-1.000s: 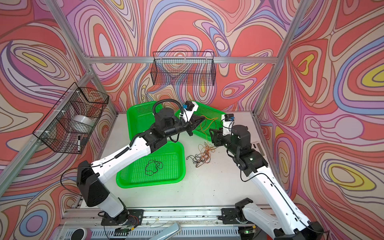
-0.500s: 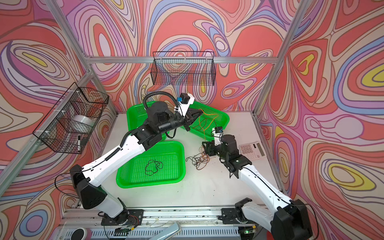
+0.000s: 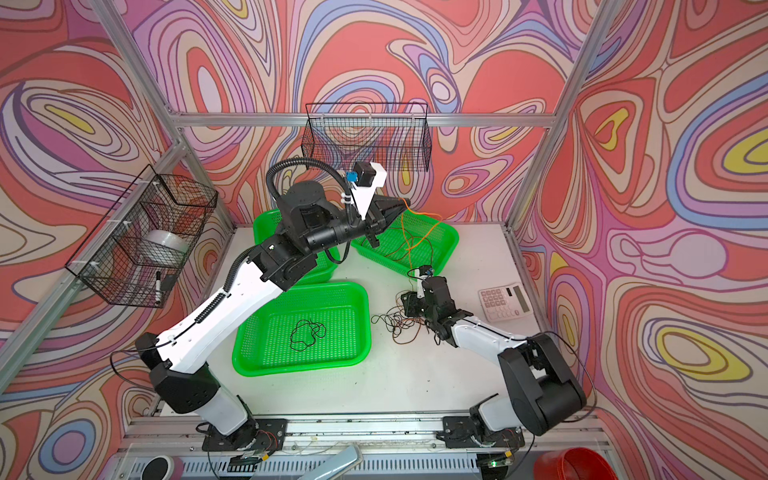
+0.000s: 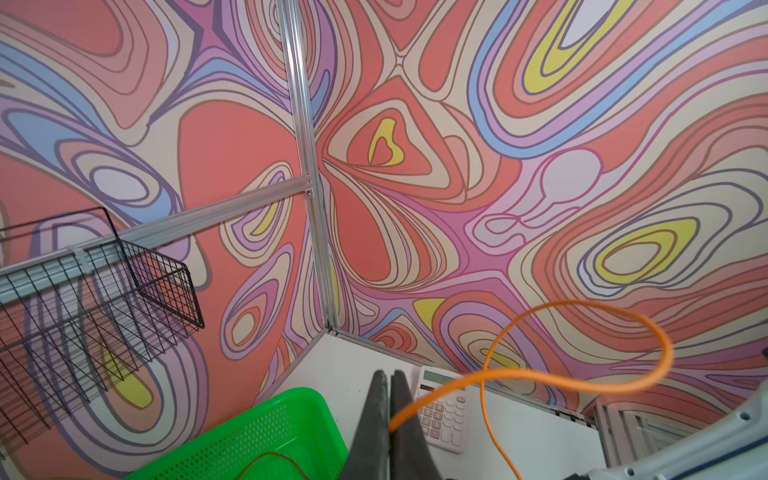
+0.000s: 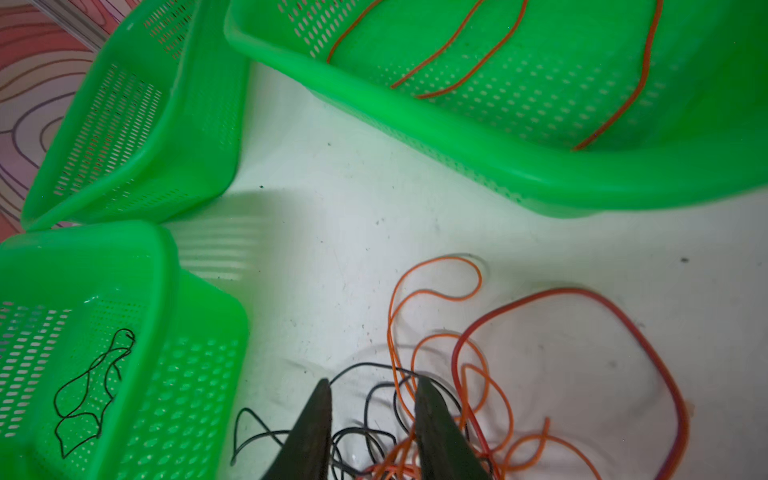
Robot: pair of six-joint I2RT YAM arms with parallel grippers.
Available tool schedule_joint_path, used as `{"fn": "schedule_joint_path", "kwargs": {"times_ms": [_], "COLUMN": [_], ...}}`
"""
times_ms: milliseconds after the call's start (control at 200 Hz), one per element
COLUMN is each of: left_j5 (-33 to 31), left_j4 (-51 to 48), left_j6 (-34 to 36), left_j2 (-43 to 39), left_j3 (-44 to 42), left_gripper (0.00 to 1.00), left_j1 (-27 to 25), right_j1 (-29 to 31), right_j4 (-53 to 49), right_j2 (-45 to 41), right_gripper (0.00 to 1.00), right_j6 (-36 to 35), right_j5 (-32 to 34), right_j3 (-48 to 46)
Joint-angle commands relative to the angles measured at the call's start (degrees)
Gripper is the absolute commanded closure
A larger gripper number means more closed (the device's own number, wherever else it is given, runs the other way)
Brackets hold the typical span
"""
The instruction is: Untangle the cables
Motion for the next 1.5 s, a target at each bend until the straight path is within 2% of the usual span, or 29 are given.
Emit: {"fn": "schedule_joint_path", "kwargs": {"times_ms": [0, 155, 210, 285, 335, 556, 766, 901, 1132, 1212, 1497], "left_j5": [-0.87, -1.92, -2.24, -0.33, 0.65, 1.39, 1.41, 1.57, 1.54, 1.88, 4.34], "left_j4": [-6.55, -11.92, -12.75, -13.69, -14.32, -16.06, -16.06, -16.20, -16.21, -15.60, -9.94], "left_j6": [3.57, 5.76, 6.39, 5.86, 5.59, 5.98, 6.36, 6.67, 6.79, 6.34, 1.81], "left_j2": [1.52, 3.61, 3.92, 4.24, 4.17, 3.73, 3.46, 3.29, 1.35, -0.06, -5.91], "left_j3": [7.42, 14.89, 16.07, 17.02, 17.23, 16.64, 15.79, 15.66, 13.31, 11.13, -3.34], "left_gripper": [1.00, 1.00, 1.00, 1.00, 1.00, 1.00, 1.00, 1.00, 1.00, 1.00, 1.00], "left_j1": [-0.06, 0.01, 0.26, 0.88, 0.93, 1.02, 1.07, 1.17, 2.50, 3.74, 11.15], "right_j1": [0.48, 0.49, 0.51, 1.01, 1.69, 1.90, 2.14, 2.34, 2.32, 2.27, 2.27], "right_j4": [3.88, 4.60, 3.71, 5.36, 5.63, 0.21, -1.09, -1.11, -1.67, -3.28, -15.46], "right_j2": [1.93, 2.47, 1.15, -3.26, -7.32, -22.12, -23.71, -20.75, -19.71, -20.68, -21.52], "right_gripper": [0.66, 0.57, 0.50, 0.37, 0.33, 0.30, 0.31, 0.41, 0.87, 1.00, 1.00], "right_j6": [2.34, 1.25, 0.00, -4.25, -6.19, -12.43, -14.28, -14.36, -13.24, -13.37, -15.77], "right_j5": [1.92, 2.30, 1.78, -2.11, -1.81, -0.25, -3.49, -5.47, -4.03, -3.40, 0.75], "right_j3": [-1.98, -3.25, -3.32, -4.76, -5.82, -6.74, -3.64, -0.49, 3.73, 5.83, 21.60]}}
